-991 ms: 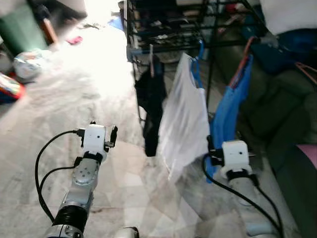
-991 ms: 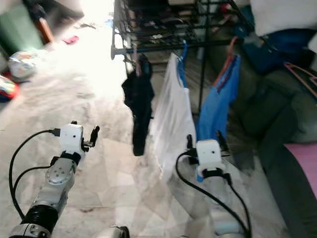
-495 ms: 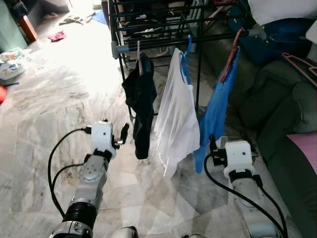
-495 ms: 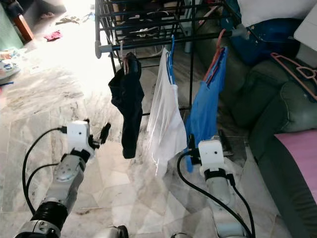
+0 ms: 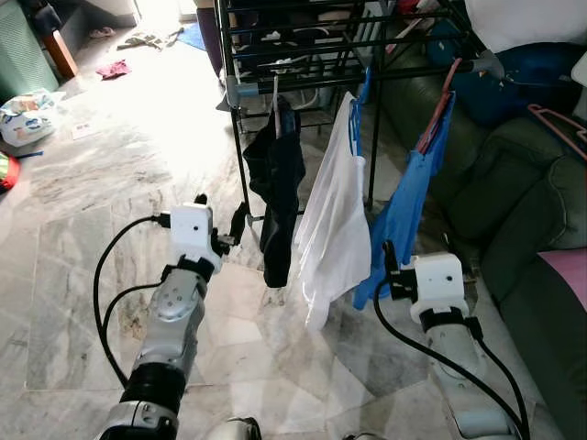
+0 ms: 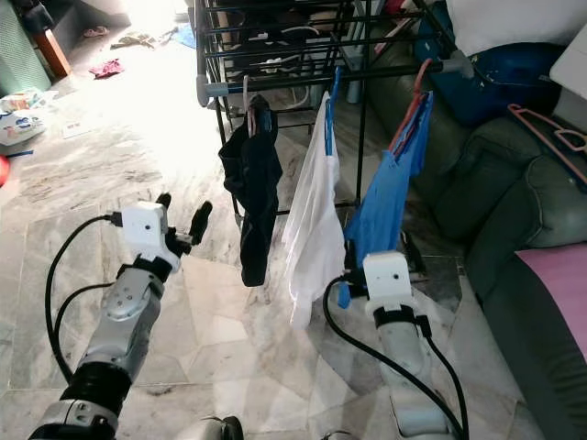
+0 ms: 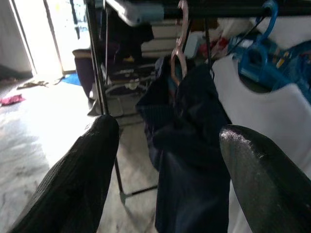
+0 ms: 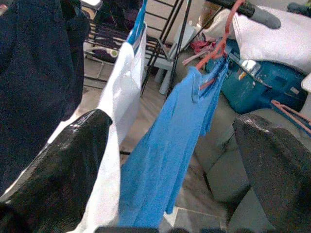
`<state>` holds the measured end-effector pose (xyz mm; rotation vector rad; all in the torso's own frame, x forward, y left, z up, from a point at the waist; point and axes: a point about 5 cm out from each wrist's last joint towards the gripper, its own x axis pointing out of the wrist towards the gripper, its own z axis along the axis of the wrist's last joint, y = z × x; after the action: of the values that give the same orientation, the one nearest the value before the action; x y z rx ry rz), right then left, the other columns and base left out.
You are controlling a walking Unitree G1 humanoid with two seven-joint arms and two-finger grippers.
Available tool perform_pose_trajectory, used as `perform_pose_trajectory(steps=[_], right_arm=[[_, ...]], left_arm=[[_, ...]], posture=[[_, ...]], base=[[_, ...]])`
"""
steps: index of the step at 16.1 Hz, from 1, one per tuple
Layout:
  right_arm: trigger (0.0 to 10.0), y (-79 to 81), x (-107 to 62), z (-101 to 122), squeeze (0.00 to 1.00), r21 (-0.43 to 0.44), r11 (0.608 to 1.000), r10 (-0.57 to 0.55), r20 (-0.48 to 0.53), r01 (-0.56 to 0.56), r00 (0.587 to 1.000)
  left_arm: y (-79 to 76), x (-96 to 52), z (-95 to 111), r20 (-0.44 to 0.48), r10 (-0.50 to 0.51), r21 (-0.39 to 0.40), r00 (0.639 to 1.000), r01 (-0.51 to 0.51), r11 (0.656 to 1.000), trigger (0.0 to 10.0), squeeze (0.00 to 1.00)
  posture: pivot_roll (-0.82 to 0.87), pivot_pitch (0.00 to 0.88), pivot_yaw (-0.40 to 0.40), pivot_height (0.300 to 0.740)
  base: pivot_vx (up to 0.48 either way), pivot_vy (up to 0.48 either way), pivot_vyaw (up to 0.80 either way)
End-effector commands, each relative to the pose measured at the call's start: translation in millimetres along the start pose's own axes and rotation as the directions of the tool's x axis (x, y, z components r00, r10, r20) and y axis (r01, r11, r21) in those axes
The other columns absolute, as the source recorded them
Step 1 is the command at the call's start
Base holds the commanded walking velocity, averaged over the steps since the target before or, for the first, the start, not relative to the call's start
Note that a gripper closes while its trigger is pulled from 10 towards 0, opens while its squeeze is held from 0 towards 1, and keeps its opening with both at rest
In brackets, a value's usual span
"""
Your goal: Hang hanger
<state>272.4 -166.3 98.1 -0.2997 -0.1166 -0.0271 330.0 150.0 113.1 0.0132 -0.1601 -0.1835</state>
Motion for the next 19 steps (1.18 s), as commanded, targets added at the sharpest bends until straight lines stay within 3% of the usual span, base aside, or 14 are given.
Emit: perform_pose_trajectory(steps=[1, 6, 19], right_arm=[[10.0, -1.4, -0.5, 0.6, 0.00, 0.000, 1.000, -0.015, -0.005, 0.015, 1.000], [10.0, 0.5, -2.6, -1.4, 0.00, 0.002, 1.000, -0.010, -0.015, 0.010, 1.000], [10.0, 1.6, -1.9, 0.7, 0.00, -0.005, 1.000, -0.001, -0.011, 0.001, 1.000]], left_arm=[[4.4, -4.0, -6.0, -0.033, 0.008, -0.006, 0.999, -0.008, 1.000, 10.0, 0.00], [2.2, -8.6, -11.8, -0.056, -0.006, -0.003, 0.998, 0.006, 1.000, 10.0, 0.00], [-5.5, -11.3, -16.2, -0.072, -0.039, -0.018, 0.997, 0.038, 0.999, 10.0, 0.00]], posture=[[0.00, 0.149, 0.028, 0.740], [0.00, 0.154, 0.029, 0.740], [0.00, 0.167, 0.024, 0.740]], base=[[0.000, 0.000, 0.00], [0.170, 0.099, -0.45], [0.332, 0.321, 0.00]])
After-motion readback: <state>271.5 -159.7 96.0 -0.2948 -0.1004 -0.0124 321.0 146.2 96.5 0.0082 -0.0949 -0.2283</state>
